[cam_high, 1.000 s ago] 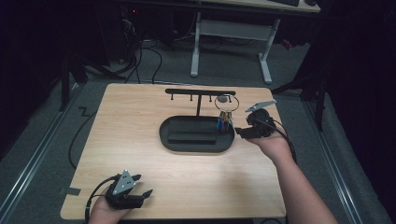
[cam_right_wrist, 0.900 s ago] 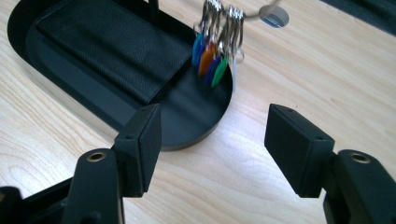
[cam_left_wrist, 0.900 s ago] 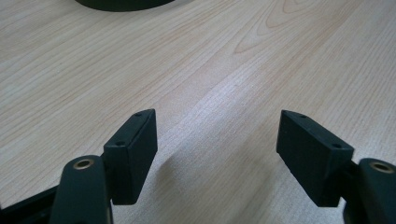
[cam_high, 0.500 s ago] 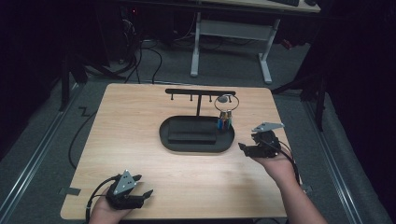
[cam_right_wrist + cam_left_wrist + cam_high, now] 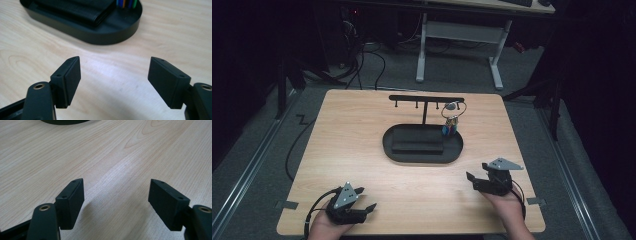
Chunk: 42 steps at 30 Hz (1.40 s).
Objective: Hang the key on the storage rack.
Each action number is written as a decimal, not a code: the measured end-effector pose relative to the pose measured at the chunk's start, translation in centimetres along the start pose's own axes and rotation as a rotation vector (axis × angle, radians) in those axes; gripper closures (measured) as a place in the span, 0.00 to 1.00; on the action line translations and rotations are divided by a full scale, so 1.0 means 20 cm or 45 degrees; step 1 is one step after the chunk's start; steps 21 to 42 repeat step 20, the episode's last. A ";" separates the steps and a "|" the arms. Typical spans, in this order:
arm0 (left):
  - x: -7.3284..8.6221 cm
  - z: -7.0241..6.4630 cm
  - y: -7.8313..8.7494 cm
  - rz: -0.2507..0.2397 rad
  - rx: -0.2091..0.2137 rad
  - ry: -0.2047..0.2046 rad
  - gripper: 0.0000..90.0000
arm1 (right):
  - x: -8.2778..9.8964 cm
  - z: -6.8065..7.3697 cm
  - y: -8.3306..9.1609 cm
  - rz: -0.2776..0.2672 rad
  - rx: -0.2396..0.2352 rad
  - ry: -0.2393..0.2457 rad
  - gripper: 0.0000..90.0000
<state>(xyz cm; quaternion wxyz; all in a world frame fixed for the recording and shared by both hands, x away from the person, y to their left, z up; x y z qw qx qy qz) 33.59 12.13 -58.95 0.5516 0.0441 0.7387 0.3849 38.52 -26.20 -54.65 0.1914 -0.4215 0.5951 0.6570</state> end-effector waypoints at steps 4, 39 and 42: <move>-0.01 -0.01 0.00 -0.004 0.002 -0.005 0.33 | 0.12 0.04 0.05 -0.083 -0.035 -0.076 0.30; -0.01 -0.02 0.00 0.001 0.006 -0.027 0.33 | 0.22 0.07 0.11 -0.125 -0.009 -0.033 0.30; -0.01 -0.02 0.00 0.001 0.006 -0.027 0.33 | 0.22 0.07 0.11 -0.125 -0.009 -0.033 0.30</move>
Point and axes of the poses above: each handheld gripper's, and its own axes: y roughly backward along the jaws, x roughly out of its underside, z roughly to its left, the point moved 9 cm from there along -y, roughly forward along the jaws, and after that the axes turned 9 degrees about x, right-handed, at the moved point
